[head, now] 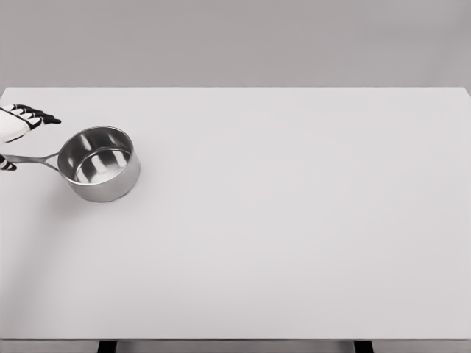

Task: Rotate pot handle

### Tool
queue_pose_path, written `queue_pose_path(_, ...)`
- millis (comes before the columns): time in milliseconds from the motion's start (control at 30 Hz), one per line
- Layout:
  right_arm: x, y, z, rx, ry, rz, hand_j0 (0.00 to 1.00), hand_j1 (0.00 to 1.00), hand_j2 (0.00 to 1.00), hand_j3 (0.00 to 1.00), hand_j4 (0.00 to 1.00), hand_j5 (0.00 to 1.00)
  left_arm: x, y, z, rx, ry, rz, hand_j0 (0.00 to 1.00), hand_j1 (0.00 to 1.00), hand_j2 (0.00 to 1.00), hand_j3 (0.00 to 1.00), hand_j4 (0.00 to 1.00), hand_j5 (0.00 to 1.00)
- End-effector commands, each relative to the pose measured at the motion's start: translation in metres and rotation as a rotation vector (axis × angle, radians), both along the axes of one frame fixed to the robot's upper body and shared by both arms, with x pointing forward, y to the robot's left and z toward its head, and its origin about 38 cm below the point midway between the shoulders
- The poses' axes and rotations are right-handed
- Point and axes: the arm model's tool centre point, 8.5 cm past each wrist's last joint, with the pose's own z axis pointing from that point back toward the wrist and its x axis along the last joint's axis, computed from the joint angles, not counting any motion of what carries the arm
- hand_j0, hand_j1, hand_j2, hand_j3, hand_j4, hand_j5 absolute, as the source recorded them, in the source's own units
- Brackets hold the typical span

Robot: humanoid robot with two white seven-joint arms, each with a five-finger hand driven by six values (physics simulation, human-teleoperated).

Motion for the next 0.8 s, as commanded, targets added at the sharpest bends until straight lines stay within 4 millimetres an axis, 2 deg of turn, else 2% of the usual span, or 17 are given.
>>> queue_pose_path(0,0.000,0.000,0.000,0.001,0.001,0.000,1.00,1.00,1.00,1.00,1.00,1.00,0.002,-0.002,-0.002,-0.015,0.000,0.001,1.00,1.00,1.00,1.00,1.00,1.00)
queue_pose_path(267,0.000,0.000,0.000,0.001,0.001,0.000,1.00,1.00,1.00,1.00,1.00,1.00,0.004,0.007,-0.008,-0.025,0.017,0.033,1.00,1.00,1.00,1.00,1.00,1.00)
queue_pose_path(767,0.000,0.000,0.000,0.000,-0.001,0.000,1.00,1.00,1.00,1.00,1.00,1.00,0.010,0.020,-0.006,-0.039,0.022,0.077,1.00,1.00,1.00,1.00,1.00,1.00)
